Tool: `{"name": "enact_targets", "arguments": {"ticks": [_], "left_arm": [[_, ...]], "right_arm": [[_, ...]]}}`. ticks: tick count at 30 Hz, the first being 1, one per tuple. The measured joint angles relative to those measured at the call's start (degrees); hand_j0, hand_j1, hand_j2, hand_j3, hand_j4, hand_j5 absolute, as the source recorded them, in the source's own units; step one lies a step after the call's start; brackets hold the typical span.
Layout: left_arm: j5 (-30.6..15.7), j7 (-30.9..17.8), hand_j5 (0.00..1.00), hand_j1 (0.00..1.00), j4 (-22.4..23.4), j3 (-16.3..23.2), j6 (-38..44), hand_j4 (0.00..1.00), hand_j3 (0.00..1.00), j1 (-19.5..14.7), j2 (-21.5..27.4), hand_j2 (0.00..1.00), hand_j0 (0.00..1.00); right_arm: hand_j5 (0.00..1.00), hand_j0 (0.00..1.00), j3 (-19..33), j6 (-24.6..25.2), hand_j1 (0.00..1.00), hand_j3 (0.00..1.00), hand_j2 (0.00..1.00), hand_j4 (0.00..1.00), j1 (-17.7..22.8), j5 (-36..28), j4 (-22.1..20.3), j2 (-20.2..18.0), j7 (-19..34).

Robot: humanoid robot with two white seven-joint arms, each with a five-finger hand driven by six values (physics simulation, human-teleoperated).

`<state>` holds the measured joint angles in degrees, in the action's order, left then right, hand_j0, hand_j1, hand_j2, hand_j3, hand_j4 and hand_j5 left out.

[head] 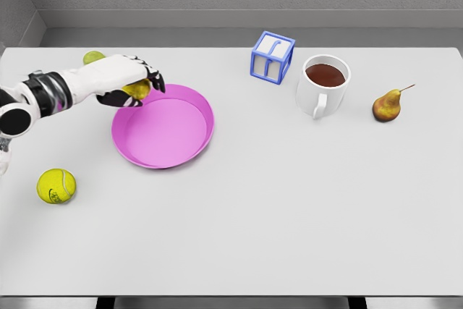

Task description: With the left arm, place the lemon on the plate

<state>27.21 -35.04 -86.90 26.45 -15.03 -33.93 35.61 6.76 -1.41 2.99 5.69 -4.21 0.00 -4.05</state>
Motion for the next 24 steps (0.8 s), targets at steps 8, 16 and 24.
{"name": "enact_targets", "arguments": {"ticks": [8,16,24], "left_arm": [[0.04,0.00,0.57,0.57,-1.77,2.14,-0.96,0.57,0.57,0.18,-1.93,0.57,0.57],[-0.62,0.00,0.61,0.61,-3.70,3.36,-2.92,0.61,0.61,1.84,-2.09,0.61,0.61],[-0.88,0.01,1.00,1.00,-3.80,1.34,-3.92,1.00,1.00,1.67,-0.39,1.00,1.00]], "right_arm": [[1.00,1.00,0.00,0.01,1.00,1.00,1.00,1.00,0.00,0.00,-0.01,0.00,0.00],[1.00,1.00,0.00,0.00,1.00,1.00,1.00,1.00,0.00,0.00,-0.01,0.00,0.00],[1.00,1.00,0.00,0.00,1.00,1.00,1.00,1.00,0.00,0.01,-0.01,0.00,0.00]]}}
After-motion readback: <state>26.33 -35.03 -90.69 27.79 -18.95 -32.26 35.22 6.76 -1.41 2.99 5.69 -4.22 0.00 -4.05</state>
